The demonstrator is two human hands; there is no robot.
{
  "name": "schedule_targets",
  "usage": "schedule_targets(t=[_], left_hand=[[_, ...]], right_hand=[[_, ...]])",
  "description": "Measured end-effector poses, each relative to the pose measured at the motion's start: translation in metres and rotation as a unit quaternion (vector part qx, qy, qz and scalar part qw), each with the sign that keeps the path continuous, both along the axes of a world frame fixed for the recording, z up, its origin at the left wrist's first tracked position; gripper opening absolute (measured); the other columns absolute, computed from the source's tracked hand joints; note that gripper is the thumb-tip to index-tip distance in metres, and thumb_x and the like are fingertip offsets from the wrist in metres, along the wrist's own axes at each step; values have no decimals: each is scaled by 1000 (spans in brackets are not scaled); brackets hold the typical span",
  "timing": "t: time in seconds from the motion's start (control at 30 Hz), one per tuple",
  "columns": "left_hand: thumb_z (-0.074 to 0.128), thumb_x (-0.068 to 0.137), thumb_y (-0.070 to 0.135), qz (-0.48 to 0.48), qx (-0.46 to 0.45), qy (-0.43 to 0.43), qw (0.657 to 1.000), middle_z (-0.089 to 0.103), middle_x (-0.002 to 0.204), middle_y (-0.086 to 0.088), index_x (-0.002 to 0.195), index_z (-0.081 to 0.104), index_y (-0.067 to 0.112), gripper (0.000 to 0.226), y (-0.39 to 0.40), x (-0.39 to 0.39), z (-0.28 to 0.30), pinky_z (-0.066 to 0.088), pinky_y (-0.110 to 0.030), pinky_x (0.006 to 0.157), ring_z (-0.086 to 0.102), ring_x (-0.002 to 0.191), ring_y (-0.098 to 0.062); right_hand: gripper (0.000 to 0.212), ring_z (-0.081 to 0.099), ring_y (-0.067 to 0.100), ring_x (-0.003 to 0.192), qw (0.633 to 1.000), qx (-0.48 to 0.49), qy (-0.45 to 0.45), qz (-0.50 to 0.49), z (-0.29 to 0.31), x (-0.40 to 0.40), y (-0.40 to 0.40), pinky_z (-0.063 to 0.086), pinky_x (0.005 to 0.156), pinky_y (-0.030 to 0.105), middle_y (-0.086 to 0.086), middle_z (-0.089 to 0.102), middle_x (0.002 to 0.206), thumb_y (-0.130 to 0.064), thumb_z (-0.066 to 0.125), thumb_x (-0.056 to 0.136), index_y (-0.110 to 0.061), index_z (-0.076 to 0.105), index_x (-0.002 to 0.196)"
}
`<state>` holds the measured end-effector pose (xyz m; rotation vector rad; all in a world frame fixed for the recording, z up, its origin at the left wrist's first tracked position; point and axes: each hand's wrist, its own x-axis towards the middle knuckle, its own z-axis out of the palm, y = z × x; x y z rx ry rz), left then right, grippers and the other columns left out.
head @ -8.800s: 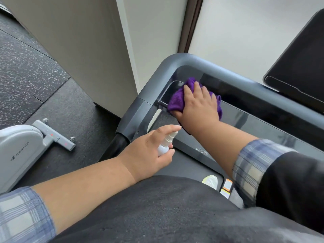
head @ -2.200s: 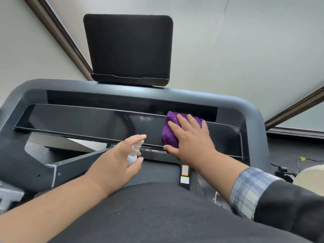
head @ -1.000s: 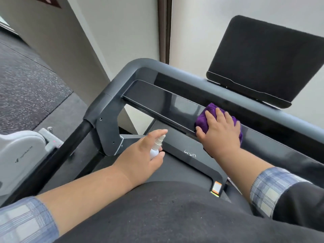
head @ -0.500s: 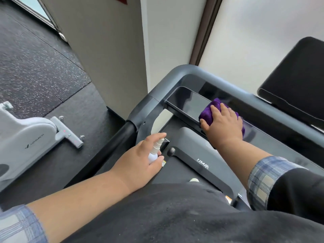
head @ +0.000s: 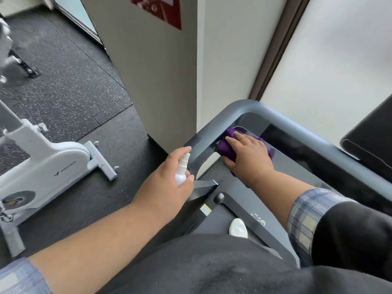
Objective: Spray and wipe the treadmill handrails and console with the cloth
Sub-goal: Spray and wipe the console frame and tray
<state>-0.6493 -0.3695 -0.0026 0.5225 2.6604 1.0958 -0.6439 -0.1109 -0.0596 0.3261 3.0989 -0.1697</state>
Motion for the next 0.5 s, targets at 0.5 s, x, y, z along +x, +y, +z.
schedule_targets(t=[0.5], left_hand=[[60, 89, 35, -54, 5, -20, 998, 57, 106, 31, 123, 23, 76, 65, 62, 7, -3, 38, -9, 72, 54, 94, 9]], right_hand=[[88, 38, 31, 134, 994, 6, 32, -104, 36, -17, 123, 36, 110, 47, 5, 38, 152, -78, 57, 75, -32, 38, 147]])
